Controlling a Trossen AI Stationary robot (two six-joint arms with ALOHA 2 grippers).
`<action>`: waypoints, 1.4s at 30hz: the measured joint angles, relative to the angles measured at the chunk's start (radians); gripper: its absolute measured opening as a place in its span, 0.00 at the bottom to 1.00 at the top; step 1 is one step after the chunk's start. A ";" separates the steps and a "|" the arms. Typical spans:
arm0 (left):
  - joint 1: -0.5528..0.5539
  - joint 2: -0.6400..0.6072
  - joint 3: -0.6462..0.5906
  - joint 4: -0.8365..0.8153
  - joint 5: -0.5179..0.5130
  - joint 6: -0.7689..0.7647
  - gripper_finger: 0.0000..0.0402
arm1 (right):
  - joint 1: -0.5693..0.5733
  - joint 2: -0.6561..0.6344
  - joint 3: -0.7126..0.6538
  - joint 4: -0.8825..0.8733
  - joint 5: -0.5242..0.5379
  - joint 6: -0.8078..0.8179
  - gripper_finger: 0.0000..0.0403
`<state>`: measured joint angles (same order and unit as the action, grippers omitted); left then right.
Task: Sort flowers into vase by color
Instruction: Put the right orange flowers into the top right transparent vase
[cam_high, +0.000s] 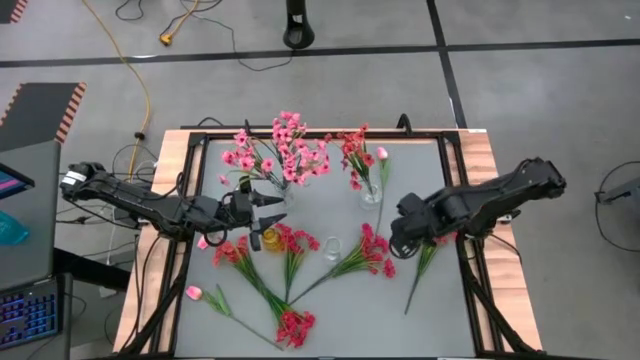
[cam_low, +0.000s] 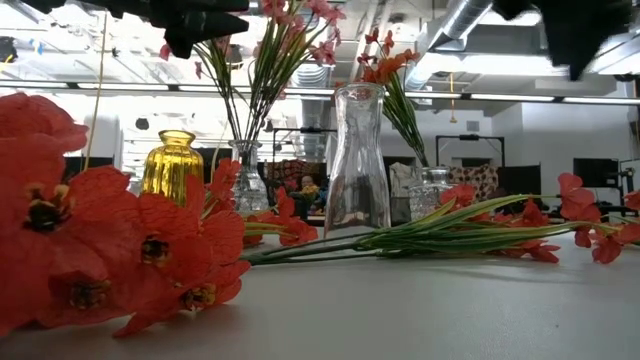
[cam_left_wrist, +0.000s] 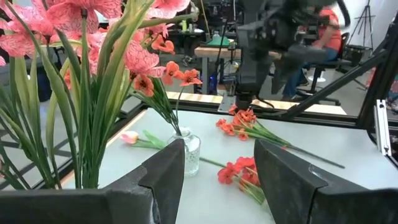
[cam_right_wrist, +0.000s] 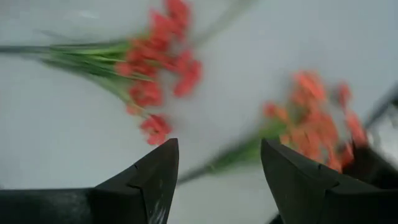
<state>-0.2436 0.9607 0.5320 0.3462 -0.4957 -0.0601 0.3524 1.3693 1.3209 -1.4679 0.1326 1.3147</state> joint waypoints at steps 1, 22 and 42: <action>0.000 0.000 0.000 0.000 0.000 0.000 0.46 | 0.018 0.015 0.000 -0.022 0.000 0.072 0.63; 0.000 0.000 0.000 -0.082 0.024 -0.012 0.46 | 0.264 0.346 -0.042 -0.084 -0.005 0.660 0.63; 0.000 0.000 0.000 -0.087 0.046 -0.034 0.46 | 0.296 -0.030 -0.584 0.384 -0.021 0.918 0.63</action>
<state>-0.2434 0.9611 0.5320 0.2588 -0.4501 -0.0937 0.6486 1.3393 0.7372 -1.0836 0.1115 2.2331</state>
